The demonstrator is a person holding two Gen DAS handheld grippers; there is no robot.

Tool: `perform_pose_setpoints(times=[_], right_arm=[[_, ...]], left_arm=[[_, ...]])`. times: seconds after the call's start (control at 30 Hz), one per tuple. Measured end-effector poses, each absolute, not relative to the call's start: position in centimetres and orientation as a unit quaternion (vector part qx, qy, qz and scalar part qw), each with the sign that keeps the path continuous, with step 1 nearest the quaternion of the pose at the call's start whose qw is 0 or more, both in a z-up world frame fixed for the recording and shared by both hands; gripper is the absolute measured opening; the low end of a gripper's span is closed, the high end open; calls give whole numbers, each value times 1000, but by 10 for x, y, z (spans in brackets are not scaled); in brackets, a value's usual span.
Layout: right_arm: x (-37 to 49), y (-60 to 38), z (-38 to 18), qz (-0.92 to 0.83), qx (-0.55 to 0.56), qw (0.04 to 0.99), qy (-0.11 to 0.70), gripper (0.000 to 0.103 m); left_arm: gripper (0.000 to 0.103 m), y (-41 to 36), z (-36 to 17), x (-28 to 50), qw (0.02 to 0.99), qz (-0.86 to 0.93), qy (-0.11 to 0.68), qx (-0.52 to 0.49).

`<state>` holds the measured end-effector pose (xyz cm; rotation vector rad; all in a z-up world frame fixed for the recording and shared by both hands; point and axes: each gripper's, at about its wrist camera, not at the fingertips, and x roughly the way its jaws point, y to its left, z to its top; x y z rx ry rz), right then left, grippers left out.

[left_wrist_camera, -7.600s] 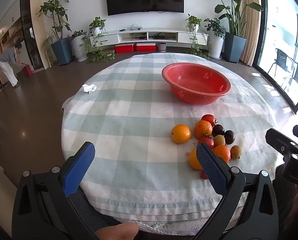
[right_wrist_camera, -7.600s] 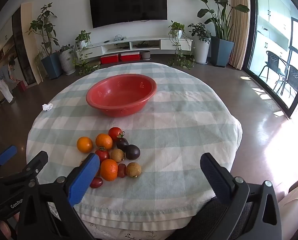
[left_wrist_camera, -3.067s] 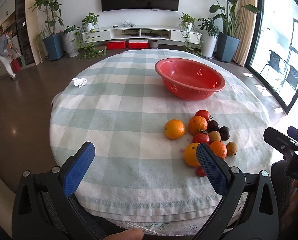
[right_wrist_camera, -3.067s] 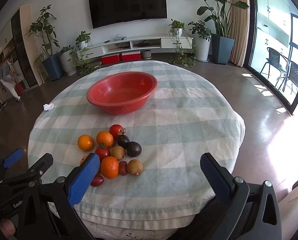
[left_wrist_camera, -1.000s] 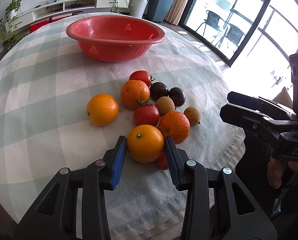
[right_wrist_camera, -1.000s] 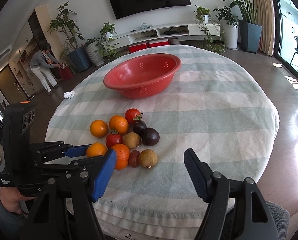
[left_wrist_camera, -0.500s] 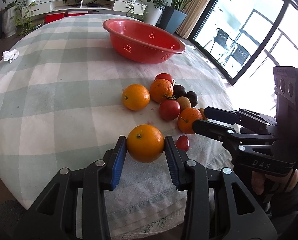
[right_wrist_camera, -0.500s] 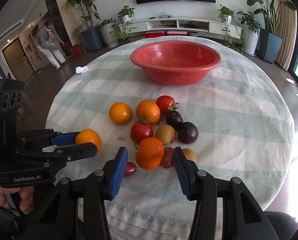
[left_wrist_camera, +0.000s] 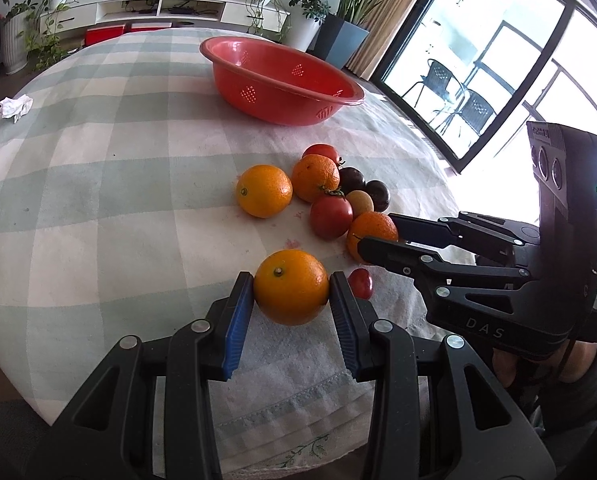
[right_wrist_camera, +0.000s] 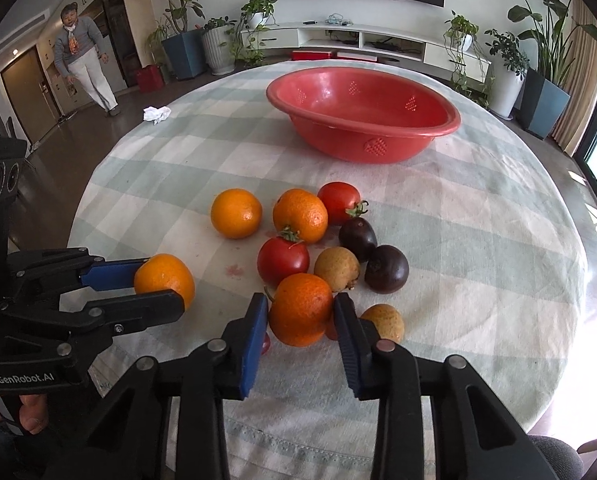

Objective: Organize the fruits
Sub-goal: 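Carry both oranges over the red basin and lower them inside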

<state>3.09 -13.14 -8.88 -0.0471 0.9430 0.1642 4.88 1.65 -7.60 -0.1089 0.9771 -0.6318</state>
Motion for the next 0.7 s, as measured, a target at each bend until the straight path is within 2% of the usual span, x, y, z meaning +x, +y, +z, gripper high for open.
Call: perform_pose_setpoints(times=[0.4, 0.7], right_arm=[[21, -134, -69, 97, -7, 903, 419, 35], [29, -180, -46, 98, 79, 910, 394, 35]], left_arm=[[36, 18, -69, 48, 839, -296, 454, -49], [36, 24, -35, 68, 856, -289, 425, -50]])
